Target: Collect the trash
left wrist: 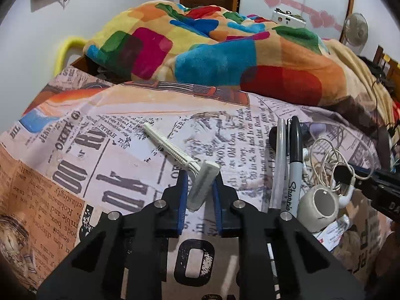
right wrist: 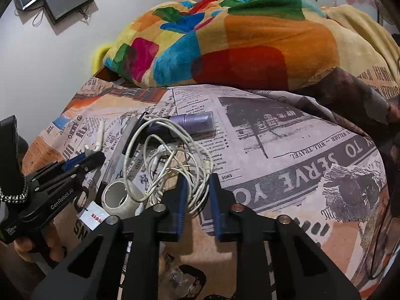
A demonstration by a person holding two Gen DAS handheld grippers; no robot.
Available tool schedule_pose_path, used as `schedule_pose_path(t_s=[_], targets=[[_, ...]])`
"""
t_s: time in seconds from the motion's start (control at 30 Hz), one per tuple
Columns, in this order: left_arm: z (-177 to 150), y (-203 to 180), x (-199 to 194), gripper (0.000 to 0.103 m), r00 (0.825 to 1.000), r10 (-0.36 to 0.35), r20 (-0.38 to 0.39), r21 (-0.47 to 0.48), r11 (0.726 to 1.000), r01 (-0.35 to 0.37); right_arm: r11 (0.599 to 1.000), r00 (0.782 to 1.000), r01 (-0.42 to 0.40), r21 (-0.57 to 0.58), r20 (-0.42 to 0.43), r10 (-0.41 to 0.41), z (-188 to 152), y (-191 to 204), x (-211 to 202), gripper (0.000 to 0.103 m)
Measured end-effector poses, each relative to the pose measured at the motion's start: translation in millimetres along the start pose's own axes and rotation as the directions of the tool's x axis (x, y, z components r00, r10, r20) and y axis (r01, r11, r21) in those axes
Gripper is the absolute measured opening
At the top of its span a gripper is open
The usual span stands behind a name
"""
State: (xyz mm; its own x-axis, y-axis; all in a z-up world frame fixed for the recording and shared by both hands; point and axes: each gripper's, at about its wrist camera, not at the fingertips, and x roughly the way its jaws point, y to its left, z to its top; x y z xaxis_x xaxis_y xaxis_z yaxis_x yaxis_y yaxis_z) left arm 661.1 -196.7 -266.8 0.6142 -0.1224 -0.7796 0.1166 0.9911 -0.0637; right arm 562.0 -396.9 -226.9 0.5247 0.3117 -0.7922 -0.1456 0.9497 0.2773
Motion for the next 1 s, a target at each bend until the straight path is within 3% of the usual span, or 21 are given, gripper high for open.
schedule_pose_path(t_s=[0.17, 0.47, 1.0], targets=[[2, 4, -11, 0.012, 0.999, -0.035, -0.003, -0.028, 0.999, 0.035, 1.000, 0.999, 0.024, 0.005, 0.036, -0.024, 2, 0, -12, 0.007], [10, 10, -64, 0.011, 0.994, -0.107, 0.035, -0.069, 0.992, 0.109, 0.999, 0.993, 0.048, 0.008, 0.111, -0.048, 11, 12, -56, 0.007], [8, 20, -225, 0.011, 0.982, -0.093, 0.167, -0.067, 0.992, 0.105, 0.998, 0.969, 0.039, -0.043, 0.247, -0.028, 14, 67, -175, 0.007]])
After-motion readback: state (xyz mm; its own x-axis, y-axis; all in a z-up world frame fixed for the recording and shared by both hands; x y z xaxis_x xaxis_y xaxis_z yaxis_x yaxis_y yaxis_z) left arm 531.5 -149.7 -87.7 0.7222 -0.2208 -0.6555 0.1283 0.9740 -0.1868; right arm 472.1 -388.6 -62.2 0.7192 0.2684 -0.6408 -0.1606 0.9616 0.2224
